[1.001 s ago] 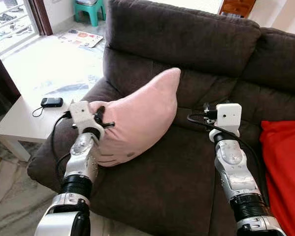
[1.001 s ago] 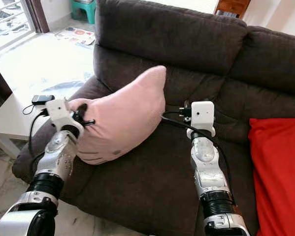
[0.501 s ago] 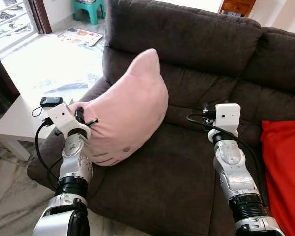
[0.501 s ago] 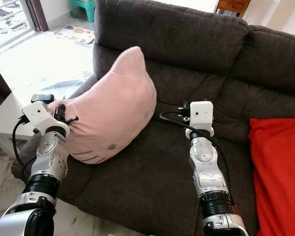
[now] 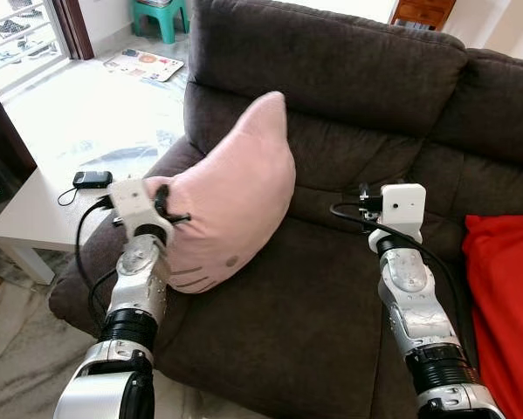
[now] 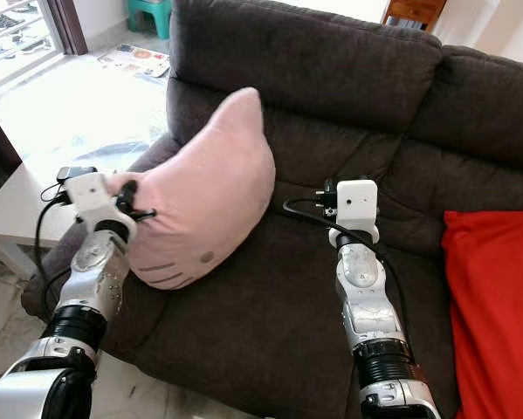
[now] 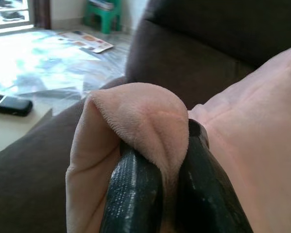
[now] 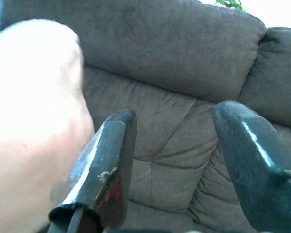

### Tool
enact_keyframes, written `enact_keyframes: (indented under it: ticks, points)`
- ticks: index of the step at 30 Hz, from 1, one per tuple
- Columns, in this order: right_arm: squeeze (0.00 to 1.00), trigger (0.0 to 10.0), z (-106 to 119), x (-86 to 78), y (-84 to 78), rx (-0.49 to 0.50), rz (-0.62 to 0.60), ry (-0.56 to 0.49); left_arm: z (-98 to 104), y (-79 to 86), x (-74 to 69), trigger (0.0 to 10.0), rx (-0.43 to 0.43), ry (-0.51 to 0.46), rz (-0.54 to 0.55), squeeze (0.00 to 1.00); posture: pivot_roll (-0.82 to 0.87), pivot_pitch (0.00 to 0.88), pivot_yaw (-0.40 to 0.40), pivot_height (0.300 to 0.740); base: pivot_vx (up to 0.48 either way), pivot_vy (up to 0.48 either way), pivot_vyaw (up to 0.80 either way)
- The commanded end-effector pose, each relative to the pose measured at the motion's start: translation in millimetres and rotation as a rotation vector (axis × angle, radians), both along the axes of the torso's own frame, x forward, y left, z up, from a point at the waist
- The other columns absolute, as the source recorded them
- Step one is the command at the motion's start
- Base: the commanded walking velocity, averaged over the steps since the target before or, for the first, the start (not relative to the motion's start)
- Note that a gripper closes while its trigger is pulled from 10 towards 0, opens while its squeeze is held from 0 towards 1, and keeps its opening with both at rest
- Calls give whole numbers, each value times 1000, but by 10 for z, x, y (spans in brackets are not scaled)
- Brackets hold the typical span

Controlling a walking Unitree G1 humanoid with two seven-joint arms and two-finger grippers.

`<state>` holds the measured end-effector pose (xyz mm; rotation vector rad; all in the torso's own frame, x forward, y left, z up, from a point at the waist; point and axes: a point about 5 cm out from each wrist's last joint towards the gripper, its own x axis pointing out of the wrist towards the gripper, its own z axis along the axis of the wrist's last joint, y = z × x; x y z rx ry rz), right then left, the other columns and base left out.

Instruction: Move the pillow to the sofa from floor

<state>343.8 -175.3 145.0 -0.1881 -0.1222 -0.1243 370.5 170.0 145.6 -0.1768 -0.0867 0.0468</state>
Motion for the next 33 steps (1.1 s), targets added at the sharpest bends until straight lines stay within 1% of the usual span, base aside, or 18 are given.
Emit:
enact_keyframes:
  ticks: [1, 7, 9, 12, 14, 22, 23, 24, 33]
  points:
    - [0, 10000, 23, -22, -42, 0, -14, -10, 116, 57, 36, 10000, 30, -36, 7, 0, -15, 99, -106, 740, 0, 0, 0]
    - [0, 10000, 22, -24, -45, -1, -15, -9, 109, 142, 24, 10000, 33, -40, 22, 0, -15, 96, -107, 740, 0, 0, 0]
    - [0, 10000, 24, -24, -45, -1, -13, -9, 112, 172, 11, 10000, 17, -52, 48, 0, -15, 92, -107, 740, 0, 0, 0]
    - [0, 10000, 30, -18, -40, -1, -11, -10, 103, 181, 3, 10000, -3, -53, 71, 0, -14, 88, -107, 740, 0, 0, 0]
    - [0, 10000, 34, -14, -31, 0, -9, -11, 99, 183, 0, 10000, -35, -58, 88, 0, -15, 86, -107, 740, 0, 0, 0]
    - [0, 10000, 34, -18, -41, -2, -9, -11, 116, 196, 9, 10000, -58, -66, 109, 0, -17, 84, -109, 740, 0, 0, 0]
    - [0, 10000, 35, -16, -45, -3, -10, -11, 123, 204, 11, 10000, -56, -68, 114, 988, -17, 84, -109, 740, 0, 0, 0]
    - [0, 10000, 36, -17, -47, -3, -10, -11, 130, 209, 11, 10000, -58, -72, 119, 1000, -17, 92, -112, 740, 0, 0, 0]
    - [0, 10000, 30, -16, -32, -1, -7, -7, 202, 230, 16, 10000, -71, -105, 143, 1000, -14, 101, -113, 740, 0, 0, 0]
